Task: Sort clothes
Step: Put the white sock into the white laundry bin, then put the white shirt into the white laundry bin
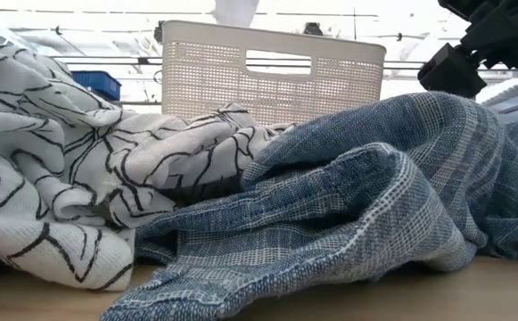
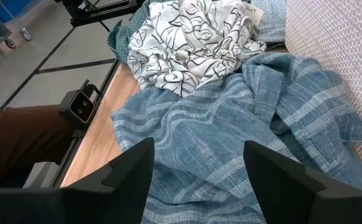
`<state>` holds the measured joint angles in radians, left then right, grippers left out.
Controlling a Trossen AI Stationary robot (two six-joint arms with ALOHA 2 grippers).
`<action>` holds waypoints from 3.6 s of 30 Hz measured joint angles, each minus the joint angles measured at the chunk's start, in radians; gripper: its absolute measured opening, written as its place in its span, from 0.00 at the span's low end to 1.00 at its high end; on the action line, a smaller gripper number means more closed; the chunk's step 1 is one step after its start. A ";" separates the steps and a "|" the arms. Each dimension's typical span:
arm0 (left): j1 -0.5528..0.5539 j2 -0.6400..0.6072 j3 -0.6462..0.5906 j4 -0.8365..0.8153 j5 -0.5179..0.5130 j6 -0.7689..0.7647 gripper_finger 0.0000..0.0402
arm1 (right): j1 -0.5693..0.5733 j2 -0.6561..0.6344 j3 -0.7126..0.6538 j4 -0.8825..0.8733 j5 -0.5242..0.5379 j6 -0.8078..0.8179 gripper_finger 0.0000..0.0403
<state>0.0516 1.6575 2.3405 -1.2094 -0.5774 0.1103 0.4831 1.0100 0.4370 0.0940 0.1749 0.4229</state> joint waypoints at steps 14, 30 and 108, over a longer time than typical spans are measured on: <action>0.198 0.071 -0.253 -0.042 0.406 -0.024 0.00 | 0.000 0.000 0.000 -0.006 0.000 0.006 0.58; 0.259 0.071 -0.540 -0.015 0.600 -0.026 0.03 | 0.000 0.000 0.000 -0.025 0.000 0.022 0.58; -0.581 -0.548 -1.563 1.152 -0.075 -0.339 0.37 | -0.104 1.199 1.176 -0.312 -0.066 -0.290 0.50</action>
<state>-0.5292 1.1098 0.7776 -0.0570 -0.6520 -0.2284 0.3790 2.2089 1.6128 -0.2183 0.1087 0.1328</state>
